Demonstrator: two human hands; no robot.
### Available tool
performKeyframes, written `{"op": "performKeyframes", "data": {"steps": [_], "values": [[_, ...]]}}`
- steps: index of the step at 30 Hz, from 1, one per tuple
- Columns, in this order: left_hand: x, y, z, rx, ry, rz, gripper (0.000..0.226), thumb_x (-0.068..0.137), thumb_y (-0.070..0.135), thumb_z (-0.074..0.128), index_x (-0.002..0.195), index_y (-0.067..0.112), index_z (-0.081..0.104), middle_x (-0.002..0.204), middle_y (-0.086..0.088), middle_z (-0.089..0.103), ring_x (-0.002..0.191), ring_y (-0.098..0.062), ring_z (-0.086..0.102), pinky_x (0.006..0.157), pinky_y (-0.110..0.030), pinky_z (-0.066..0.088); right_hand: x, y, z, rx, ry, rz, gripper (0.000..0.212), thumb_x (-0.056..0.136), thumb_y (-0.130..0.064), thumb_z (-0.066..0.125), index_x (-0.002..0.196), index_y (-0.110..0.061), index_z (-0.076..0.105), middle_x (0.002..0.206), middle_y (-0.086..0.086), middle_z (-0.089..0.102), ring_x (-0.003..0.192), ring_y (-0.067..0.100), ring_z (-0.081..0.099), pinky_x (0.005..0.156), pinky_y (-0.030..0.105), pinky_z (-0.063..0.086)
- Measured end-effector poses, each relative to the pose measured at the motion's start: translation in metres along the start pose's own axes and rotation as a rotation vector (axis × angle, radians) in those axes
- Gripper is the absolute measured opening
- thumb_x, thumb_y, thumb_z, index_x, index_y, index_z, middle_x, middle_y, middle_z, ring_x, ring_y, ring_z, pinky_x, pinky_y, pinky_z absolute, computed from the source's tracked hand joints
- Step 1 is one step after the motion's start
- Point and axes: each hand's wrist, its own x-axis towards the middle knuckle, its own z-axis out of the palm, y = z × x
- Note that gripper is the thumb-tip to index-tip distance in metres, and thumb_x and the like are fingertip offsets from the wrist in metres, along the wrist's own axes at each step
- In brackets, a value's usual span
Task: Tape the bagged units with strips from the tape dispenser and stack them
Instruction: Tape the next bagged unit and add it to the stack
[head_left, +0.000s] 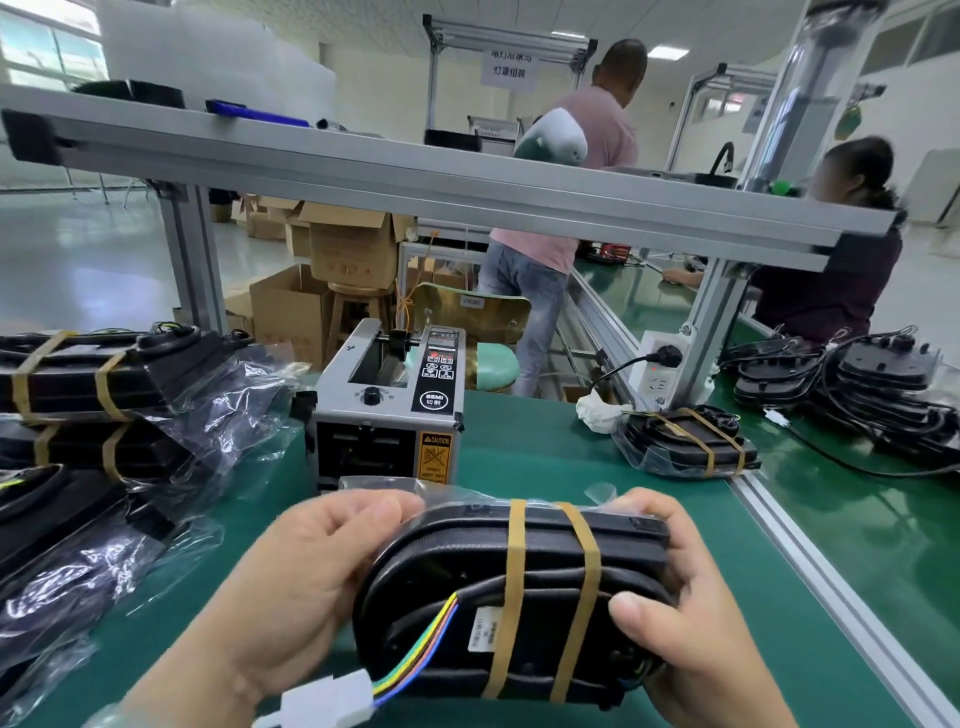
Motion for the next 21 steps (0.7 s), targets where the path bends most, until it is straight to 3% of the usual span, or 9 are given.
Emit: {"op": "performKeyframes", "data": {"steps": [3,5,8,10,12,14,17,19,21], "values": [[-0.003,-0.001,0.003,0.415,0.328,0.332,0.022,0.081,0.016,0.062,0.079,0.031,0.078,0.083,-0.002,0.076,0.077,-0.012,0.071,0.070,-0.015,0.054,0.001,0.003,0.000,-0.007,0.036,0.000,0.062,0.046,-0.010,0.076,0.104,-0.012,0.054,0.110,0.013,0.067,0.095,0.037,0.063,0.078,0.040,0.054],[-0.009,-0.004,0.002,0.407,0.288,0.361,0.023,0.079,0.026,0.057,0.086,0.035,0.077,0.089,-0.002,0.076,0.083,-0.013,0.072,0.073,-0.017,0.055,0.001,0.005,0.002,0.034,0.038,0.015,0.058,0.046,-0.009,0.075,0.101,-0.016,0.058,0.118,0.015,0.065,0.102,0.037,0.064,0.081,0.042,0.054],[-0.017,-0.004,0.000,0.279,-0.015,0.205,0.024,0.082,0.030,0.067,0.104,0.039,0.071,0.105,-0.001,0.074,0.092,-0.013,0.071,0.074,-0.019,0.055,0.001,0.004,0.000,0.132,0.056,0.039,0.057,0.046,-0.008,0.074,0.099,-0.020,0.058,0.109,0.020,0.066,0.089,0.039,0.065,0.075,0.046,0.056],[-0.020,-0.009,-0.003,0.577,-0.101,0.220,0.041,0.056,0.045,0.070,0.093,0.062,0.064,0.098,0.025,0.071,0.087,0.011,0.064,0.074,-0.003,0.046,0.002,0.004,-0.002,0.176,0.081,0.040,0.057,0.045,-0.008,0.073,0.099,-0.021,0.058,0.103,0.021,0.065,0.085,0.040,0.064,0.072,0.048,0.056],[-0.021,-0.010,0.001,0.943,0.003,0.242,0.032,0.050,0.059,0.067,0.077,0.072,0.057,0.086,0.039,0.064,0.084,0.025,0.053,0.073,0.005,0.036,0.002,0.004,0.000,0.189,0.110,0.033,0.059,0.044,-0.008,0.073,0.100,-0.020,0.058,0.101,0.021,0.065,0.083,0.038,0.065,0.071,0.047,0.057],[-0.024,-0.015,0.001,1.039,0.106,0.369,0.043,0.061,0.040,0.083,0.087,0.065,0.061,0.087,0.044,0.061,0.082,0.024,0.055,0.080,0.004,0.037,0.003,0.005,0.003,0.193,0.143,0.042,0.063,0.043,-0.011,0.074,0.105,-0.015,0.059,0.104,0.021,0.065,0.084,0.037,0.066,0.072,0.045,0.057],[-0.023,-0.028,0.006,0.604,0.186,0.241,0.040,0.059,0.002,0.084,0.087,0.030,0.076,0.077,0.009,0.074,0.065,-0.001,0.068,0.077,-0.021,0.056,0.002,0.000,0.010,0.326,0.151,0.122,0.059,0.050,-0.033,0.085,0.104,-0.012,0.070,0.111,0.020,0.067,0.096,0.036,0.067,0.074,0.043,0.058],[-0.024,-0.032,0.012,0.407,0.215,0.173,0.052,0.056,-0.024,0.077,0.091,0.014,0.075,0.070,-0.003,0.074,0.060,-0.006,0.070,0.059,-0.013,0.053,0.004,-0.002,0.013,0.417,0.240,0.215,0.050,0.067,-0.046,0.069,0.097,-0.006,0.073,0.110,0.022,0.067,0.093,0.035,0.068,0.072,0.043,0.059],[-0.023,-0.039,0.015,0.371,0.197,0.240,0.064,0.049,-0.018,0.079,0.103,0.015,0.072,0.085,-0.003,0.076,0.076,-0.010,0.072,0.064,-0.013,0.053,0.007,-0.002,0.012,0.406,0.326,0.290,0.042,0.075,-0.039,0.055,0.091,-0.003,0.069,0.099,0.022,0.070,0.079,0.032,0.070,0.068,0.042,0.058]]}}
